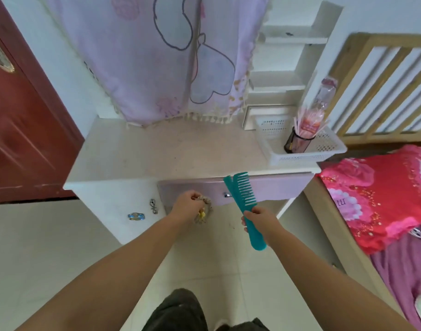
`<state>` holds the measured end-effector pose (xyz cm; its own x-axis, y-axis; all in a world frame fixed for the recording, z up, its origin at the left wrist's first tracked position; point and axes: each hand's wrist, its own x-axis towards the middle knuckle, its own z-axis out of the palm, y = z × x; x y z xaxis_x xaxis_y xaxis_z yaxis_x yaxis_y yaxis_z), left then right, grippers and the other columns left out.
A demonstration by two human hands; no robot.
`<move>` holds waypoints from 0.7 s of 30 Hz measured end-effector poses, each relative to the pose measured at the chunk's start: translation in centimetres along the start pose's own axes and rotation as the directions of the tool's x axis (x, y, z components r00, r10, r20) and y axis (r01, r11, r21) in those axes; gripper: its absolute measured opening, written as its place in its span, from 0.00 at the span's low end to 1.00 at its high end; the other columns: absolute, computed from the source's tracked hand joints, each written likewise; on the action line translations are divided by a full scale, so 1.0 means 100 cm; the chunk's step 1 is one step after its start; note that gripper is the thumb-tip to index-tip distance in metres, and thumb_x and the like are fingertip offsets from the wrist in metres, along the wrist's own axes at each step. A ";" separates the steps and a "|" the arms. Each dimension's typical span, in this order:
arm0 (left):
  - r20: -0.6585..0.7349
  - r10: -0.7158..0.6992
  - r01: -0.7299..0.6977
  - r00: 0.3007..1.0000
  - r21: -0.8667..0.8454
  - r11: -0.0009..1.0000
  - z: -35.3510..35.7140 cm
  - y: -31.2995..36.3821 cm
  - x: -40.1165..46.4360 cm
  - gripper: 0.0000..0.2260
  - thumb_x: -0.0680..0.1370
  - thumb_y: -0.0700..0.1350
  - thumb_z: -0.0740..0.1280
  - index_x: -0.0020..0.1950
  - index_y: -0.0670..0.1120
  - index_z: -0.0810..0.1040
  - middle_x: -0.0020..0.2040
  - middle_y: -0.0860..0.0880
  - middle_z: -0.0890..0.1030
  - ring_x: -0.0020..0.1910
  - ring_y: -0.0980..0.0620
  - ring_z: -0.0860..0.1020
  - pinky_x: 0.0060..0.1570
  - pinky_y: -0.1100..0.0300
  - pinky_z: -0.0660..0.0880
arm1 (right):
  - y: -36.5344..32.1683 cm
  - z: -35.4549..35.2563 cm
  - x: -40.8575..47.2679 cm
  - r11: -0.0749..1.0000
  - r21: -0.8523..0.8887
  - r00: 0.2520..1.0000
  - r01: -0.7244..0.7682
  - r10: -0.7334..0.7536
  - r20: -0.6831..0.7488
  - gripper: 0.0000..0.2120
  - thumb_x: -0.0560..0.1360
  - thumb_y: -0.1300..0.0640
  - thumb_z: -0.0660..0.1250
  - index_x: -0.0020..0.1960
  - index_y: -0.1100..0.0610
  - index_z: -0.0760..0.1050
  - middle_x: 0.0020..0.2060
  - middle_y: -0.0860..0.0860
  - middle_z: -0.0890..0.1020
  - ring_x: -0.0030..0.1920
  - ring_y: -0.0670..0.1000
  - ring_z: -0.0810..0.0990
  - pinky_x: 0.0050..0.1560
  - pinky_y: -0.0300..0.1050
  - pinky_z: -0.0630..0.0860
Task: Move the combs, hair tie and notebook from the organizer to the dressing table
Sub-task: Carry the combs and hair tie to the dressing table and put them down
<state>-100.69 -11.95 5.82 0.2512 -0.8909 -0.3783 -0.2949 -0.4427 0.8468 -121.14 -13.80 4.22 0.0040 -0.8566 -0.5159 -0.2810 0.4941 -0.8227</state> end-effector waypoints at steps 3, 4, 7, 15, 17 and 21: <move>0.008 -0.030 0.030 1.000 0.003 1.000 -0.003 0.017 0.064 0.05 0.73 0.37 0.65 0.47 0.45 0.77 0.41 0.46 0.78 0.43 0.48 0.76 0.45 0.57 0.74 | -0.030 0.012 0.064 1.000 -0.016 1.000 -0.011 0.011 0.003 0.03 0.75 0.66 0.63 0.44 0.63 0.75 0.34 0.56 0.79 0.36 0.55 0.77 0.41 0.50 0.77; 0.018 -0.031 0.031 0.999 0.017 0.999 -0.003 0.023 0.087 0.05 0.73 0.37 0.65 0.46 0.46 0.77 0.40 0.47 0.78 0.41 0.50 0.76 0.41 0.60 0.74 | -0.039 0.017 0.085 0.999 -0.033 1.000 -0.010 0.010 -0.003 0.03 0.75 0.66 0.63 0.45 0.64 0.75 0.34 0.57 0.79 0.36 0.56 0.77 0.43 0.51 0.77; 0.052 -0.061 0.062 0.997 -0.024 0.998 -0.002 0.040 0.156 0.07 0.73 0.34 0.63 0.42 0.45 0.76 0.34 0.49 0.76 0.32 0.54 0.74 0.24 0.68 0.73 | -0.064 0.032 0.144 0.998 -0.054 0.999 -0.037 0.036 -0.028 0.04 0.75 0.64 0.63 0.45 0.65 0.76 0.37 0.59 0.80 0.38 0.58 0.77 0.46 0.53 0.77; 0.123 -0.219 0.231 0.968 -0.092 0.969 -0.002 0.073 0.298 0.06 0.73 0.36 0.64 0.47 0.43 0.77 0.43 0.44 0.78 0.42 0.48 0.76 0.42 0.57 0.74 | -0.125 0.075 0.260 0.984 0.031 0.972 -0.177 0.179 -0.151 0.04 0.74 0.65 0.62 0.42 0.62 0.74 0.36 0.59 0.79 0.37 0.57 0.78 0.49 0.54 0.79; 0.098 -0.228 0.232 0.969 -0.029 0.972 0.004 0.070 0.315 0.05 0.72 0.36 0.64 0.46 0.45 0.76 0.42 0.46 0.77 0.43 0.48 0.75 0.42 0.58 0.72 | -0.127 0.084 0.272 0.980 -0.005 0.966 -0.197 0.193 -0.173 0.03 0.74 0.64 0.62 0.44 0.63 0.75 0.37 0.59 0.80 0.36 0.56 0.78 0.49 0.55 0.79; 0.039 -0.168 0.159 0.985 0.175 0.972 0.005 0.058 0.334 0.06 0.74 0.40 0.62 0.48 0.47 0.75 0.48 0.46 0.79 0.43 0.49 0.74 0.42 0.59 0.69 | -0.127 0.087 0.290 0.963 -0.120 0.957 -0.240 0.214 -0.195 0.04 0.72 0.62 0.63 0.39 0.60 0.73 0.35 0.57 0.80 0.34 0.55 0.76 0.41 0.49 0.75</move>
<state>-94.46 -44.34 -2.14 0.2606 -0.8073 -0.5295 -0.4080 -0.5892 0.6974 -109.07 -43.64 -2.41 -0.2431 -0.7430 -0.6236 -0.3871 0.6638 -0.6400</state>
